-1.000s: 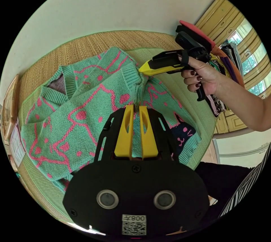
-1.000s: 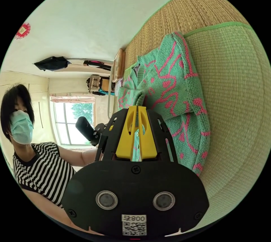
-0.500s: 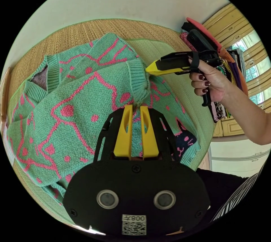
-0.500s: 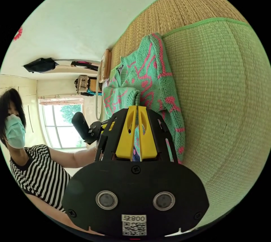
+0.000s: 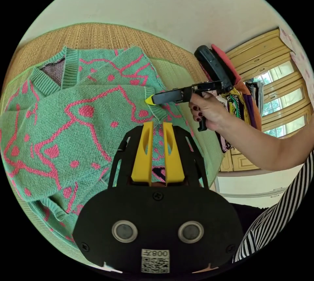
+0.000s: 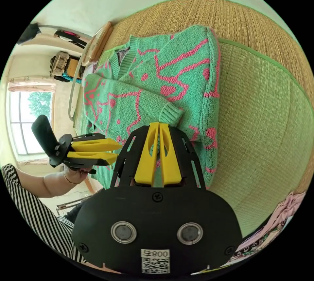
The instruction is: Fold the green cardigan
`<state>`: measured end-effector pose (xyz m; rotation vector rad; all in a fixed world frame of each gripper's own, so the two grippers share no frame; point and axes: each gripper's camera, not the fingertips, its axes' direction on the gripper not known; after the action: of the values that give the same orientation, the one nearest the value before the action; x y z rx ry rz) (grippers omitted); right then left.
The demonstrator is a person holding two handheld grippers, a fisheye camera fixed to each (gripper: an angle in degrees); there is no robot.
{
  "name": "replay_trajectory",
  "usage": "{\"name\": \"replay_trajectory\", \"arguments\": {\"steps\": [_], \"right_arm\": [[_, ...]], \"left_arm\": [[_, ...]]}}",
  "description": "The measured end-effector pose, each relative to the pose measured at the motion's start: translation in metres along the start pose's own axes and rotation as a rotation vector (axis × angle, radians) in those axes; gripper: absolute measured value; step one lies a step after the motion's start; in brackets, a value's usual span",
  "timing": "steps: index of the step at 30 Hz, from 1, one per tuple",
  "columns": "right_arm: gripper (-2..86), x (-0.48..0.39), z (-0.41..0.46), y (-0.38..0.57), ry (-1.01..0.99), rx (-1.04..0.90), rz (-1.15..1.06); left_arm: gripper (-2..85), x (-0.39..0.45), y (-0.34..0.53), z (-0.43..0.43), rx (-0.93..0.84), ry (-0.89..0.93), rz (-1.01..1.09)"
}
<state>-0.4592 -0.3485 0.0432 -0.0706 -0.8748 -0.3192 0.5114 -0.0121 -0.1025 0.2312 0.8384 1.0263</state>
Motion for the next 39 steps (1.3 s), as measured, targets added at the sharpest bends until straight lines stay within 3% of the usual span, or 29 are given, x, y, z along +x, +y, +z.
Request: {"name": "replay_trajectory", "arguments": {"steps": [6,11,17,22,26,29,36,39], "right_arm": [[0.0,-0.056,-0.011,0.006,0.098,0.057,-0.019],[0.0,-0.158,0.002,-0.025,-0.043,0.121,-0.182],[0.0,-0.320,0.083,-0.098,-0.056,0.029,-0.481],[0.1,-0.419,0.155,-0.147,0.117,-0.025,-0.635],[0.1,-0.447,0.218,-0.159,0.280,-0.174,-0.674],[0.1,-0.458,0.222,-0.148,0.310,-0.101,-0.708],[0.1,-0.463,0.217,-0.156,0.290,-0.164,-0.663],[0.1,-0.464,0.215,-0.150,0.328,-0.156,-0.674]], "left_arm": [[4.6,-0.101,0.077,-0.114,0.196,-0.172,-0.334],[1.8,-0.187,0.126,-0.164,0.260,-0.294,-0.561],[0.2,-0.218,0.134,-0.173,0.233,-0.295,-0.517],[0.0,-0.236,0.151,-0.187,0.261,-0.242,-0.522],[0.0,-0.247,0.160,-0.197,0.254,-0.249,-0.473],[0.0,-0.252,0.163,-0.203,0.236,-0.278,-0.438],[0.1,-0.252,0.177,-0.242,0.261,-0.252,-0.420],[0.2,-0.265,0.181,-0.230,0.158,-0.239,-0.444]]}}
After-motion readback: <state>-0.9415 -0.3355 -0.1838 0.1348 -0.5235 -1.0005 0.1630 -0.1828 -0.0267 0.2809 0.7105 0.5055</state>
